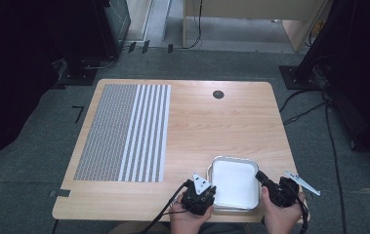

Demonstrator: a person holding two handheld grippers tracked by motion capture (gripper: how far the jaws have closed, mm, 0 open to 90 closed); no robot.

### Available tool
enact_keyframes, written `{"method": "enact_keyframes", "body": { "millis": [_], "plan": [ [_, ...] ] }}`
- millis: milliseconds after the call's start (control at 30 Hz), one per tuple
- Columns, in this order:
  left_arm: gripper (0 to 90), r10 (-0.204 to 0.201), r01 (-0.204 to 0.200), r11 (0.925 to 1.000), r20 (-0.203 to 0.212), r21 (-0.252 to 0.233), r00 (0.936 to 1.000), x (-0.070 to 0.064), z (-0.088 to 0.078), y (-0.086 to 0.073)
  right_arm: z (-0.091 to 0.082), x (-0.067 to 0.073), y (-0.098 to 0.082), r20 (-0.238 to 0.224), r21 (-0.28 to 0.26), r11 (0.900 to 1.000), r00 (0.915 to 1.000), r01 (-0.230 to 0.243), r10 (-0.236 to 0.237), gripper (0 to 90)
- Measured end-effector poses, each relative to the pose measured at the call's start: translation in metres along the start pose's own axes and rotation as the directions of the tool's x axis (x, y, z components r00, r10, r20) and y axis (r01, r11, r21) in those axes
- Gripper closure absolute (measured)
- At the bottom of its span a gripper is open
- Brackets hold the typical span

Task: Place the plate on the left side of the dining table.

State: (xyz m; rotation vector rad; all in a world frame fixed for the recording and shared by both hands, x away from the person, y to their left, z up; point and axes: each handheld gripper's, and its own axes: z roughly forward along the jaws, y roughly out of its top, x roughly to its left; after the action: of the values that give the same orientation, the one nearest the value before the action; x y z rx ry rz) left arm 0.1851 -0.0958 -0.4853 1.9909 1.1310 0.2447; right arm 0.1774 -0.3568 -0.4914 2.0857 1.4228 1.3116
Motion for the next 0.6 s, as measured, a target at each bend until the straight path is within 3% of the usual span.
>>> {"method": "enact_keyframes", "body": {
  "millis": [300, 600],
  "plan": [
    [81.7, -0.005, 0.005, 1.0000, 0.004, 0.001, 1.0000, 0.013, -0.011, 0.006, -0.005, 0.019, 0.005, -0.010, -0.012, 0.999, 0.9994, 0.034, -0.034, 90.0],
    [82.3, -0.023, 0.023, 0.9996, 0.011, -0.015, 0.9997, 0.027, -0.022, 0.012, -0.002, 0.033, 0.009, -0.031, 0.000, 0.999, 0.9989, 0.036, -0.036, 90.0]
  ]
}}
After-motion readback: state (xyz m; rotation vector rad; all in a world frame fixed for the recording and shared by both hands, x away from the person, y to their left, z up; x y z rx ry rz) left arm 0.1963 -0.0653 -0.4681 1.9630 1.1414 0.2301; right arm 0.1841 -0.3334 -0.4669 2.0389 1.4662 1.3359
